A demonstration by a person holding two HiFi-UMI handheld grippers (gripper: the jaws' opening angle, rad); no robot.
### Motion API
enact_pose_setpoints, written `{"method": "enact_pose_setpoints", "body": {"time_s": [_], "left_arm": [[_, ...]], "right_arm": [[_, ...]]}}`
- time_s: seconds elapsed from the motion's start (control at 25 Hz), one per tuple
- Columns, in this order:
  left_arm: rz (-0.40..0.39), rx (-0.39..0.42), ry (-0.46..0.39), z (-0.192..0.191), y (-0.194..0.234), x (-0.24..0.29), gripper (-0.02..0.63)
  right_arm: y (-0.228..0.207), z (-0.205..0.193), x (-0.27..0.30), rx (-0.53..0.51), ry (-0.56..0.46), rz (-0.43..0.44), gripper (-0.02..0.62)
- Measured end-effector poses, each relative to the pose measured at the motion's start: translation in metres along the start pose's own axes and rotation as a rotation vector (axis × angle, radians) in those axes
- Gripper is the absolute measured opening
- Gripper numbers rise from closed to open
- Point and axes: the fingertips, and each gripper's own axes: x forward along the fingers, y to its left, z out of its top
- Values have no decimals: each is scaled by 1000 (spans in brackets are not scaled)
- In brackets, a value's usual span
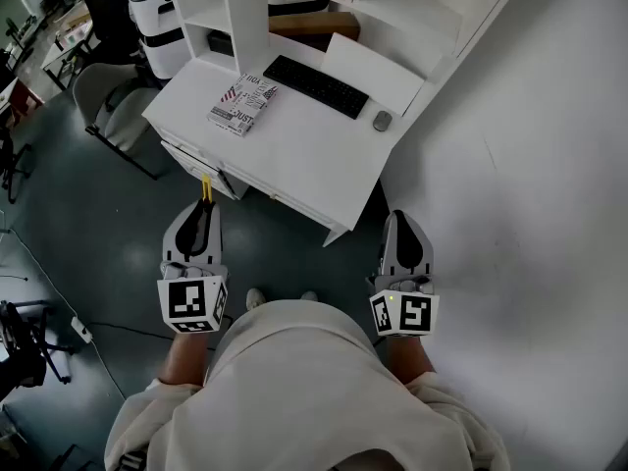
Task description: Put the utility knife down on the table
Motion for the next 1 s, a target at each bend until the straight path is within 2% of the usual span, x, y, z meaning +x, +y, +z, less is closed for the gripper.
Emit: {"method": "enact_pose_setpoints", "body": {"time_s": [0.48, 1.0], "left_arm": [[-6, 1, 13, -1, -13, 7, 63], [53, 2, 8, -3, -44, 8, 63]], "right_arm": [[-12, -4, -2, 24, -3, 10, 3], [-45, -23, -3, 21, 15, 70, 3]]}}
